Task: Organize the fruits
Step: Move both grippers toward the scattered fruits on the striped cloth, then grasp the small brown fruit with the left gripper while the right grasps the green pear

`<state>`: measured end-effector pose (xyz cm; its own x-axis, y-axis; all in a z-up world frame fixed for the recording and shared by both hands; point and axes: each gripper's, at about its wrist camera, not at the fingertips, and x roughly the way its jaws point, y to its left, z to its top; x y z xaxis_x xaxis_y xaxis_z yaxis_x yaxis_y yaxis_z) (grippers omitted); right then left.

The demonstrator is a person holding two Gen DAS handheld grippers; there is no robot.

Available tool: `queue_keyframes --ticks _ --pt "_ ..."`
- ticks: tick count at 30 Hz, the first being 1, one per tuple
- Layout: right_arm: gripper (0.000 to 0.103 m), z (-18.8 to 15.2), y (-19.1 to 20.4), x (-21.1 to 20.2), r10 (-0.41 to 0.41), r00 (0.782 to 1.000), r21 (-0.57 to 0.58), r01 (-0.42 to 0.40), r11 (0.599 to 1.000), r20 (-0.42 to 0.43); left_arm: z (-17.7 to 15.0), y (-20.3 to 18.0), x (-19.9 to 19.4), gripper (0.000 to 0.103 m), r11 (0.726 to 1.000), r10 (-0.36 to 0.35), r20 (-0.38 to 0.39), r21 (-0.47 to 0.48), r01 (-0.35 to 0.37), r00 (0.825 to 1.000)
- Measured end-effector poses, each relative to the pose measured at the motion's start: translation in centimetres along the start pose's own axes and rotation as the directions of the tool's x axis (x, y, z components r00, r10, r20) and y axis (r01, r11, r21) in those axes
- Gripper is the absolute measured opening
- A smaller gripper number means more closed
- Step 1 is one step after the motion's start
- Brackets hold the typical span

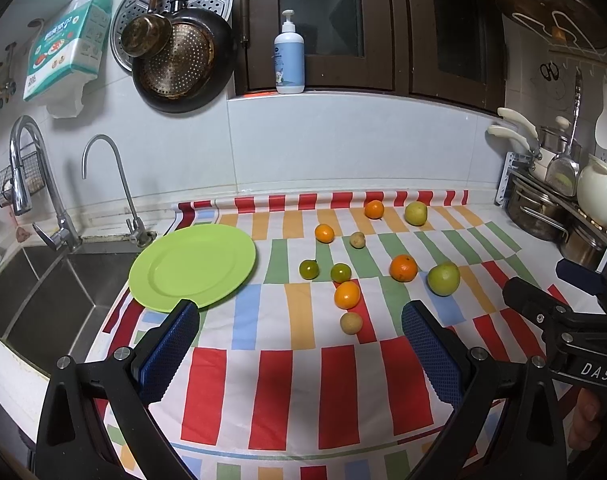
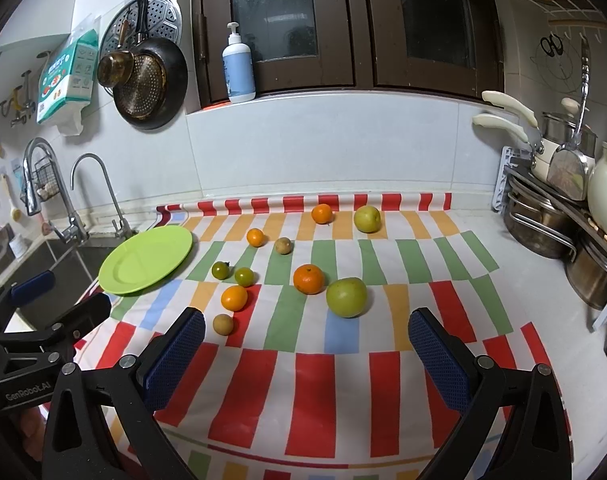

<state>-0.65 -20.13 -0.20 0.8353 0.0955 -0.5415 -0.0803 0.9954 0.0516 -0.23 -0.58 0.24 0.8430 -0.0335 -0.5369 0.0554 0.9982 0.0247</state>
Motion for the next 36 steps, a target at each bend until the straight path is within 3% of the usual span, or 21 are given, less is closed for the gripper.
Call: queue_keyframes --ticks 16,26,36 --pt "0.102 -0.1 0.1 0.1 0.001 1.0 0.002 -0.001 1.0 -0.005 0.0 -0.2 0.5 0.103 1.0 -0.007 -0.012 0.004 0.007 1.0" --pt "0.102 -0.9 0.0 2.8 0.011 0.998 0.001 -0.011 1.0 -0.07 -1.0 -0.2 2.9 0.103 1.0 -0.023 -0.079 0.005 0.023 0.997" --pt "0.102 -1.4 -0.9 7.4 -0.01 0.99 -0.044 0.004 0.999 -0.142 -2.3 -1.3 7.8 0.086 0.997 -0.071 -0.178 -0.01 0.07 0.982"
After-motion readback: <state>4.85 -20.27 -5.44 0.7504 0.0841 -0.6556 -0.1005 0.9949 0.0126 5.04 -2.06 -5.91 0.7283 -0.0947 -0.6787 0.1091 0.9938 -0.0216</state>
